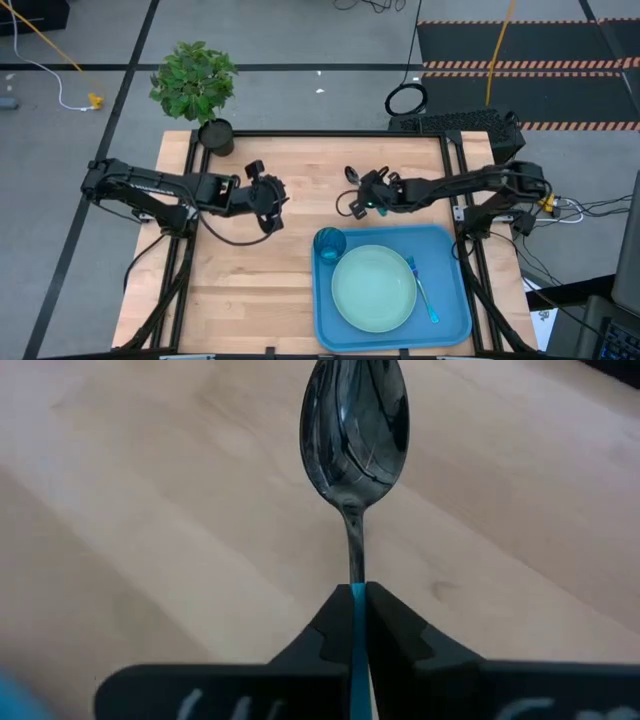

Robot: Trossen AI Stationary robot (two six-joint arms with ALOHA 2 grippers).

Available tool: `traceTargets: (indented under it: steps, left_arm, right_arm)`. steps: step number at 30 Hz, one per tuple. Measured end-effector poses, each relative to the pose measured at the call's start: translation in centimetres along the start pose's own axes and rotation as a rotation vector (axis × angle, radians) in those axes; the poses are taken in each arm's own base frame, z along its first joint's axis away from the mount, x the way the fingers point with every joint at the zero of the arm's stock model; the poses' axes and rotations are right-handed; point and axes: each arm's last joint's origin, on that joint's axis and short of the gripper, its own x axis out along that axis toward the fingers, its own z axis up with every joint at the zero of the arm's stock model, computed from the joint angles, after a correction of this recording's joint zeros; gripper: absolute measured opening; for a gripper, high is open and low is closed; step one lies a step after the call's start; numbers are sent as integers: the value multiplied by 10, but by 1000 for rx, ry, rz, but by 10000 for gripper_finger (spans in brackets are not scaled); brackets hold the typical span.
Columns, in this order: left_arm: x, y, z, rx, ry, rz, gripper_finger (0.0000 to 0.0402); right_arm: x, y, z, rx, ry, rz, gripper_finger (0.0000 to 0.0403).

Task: Pick and place plate/cup/fork/spoon on tray
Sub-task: Put the spoon into the food tray

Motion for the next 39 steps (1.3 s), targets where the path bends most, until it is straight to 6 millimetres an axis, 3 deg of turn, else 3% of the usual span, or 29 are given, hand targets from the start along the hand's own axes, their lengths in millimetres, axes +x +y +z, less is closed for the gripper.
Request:
traceTargets:
  steps: [4, 15, 28, 39]
  left_arm:
    - [-1, -3, 0, 4, -4, -8, 168]
    - [-3, -6, 0, 5, -15, -19, 168]
    - [-6, -11, -1, -8, -21, -35, 168]
    - [-10, -18, -1, -19, -30, -58, 168]
  right_arm:
    - [-30, 0, -8, 7, 23, 24, 0]
    - [-106, -6, -60, 92, 150, 34, 0]
    - [-154, 1, -122, 168, 296, 114, 0]
    - [-181, -12, -159, 231, 422, 67, 0]
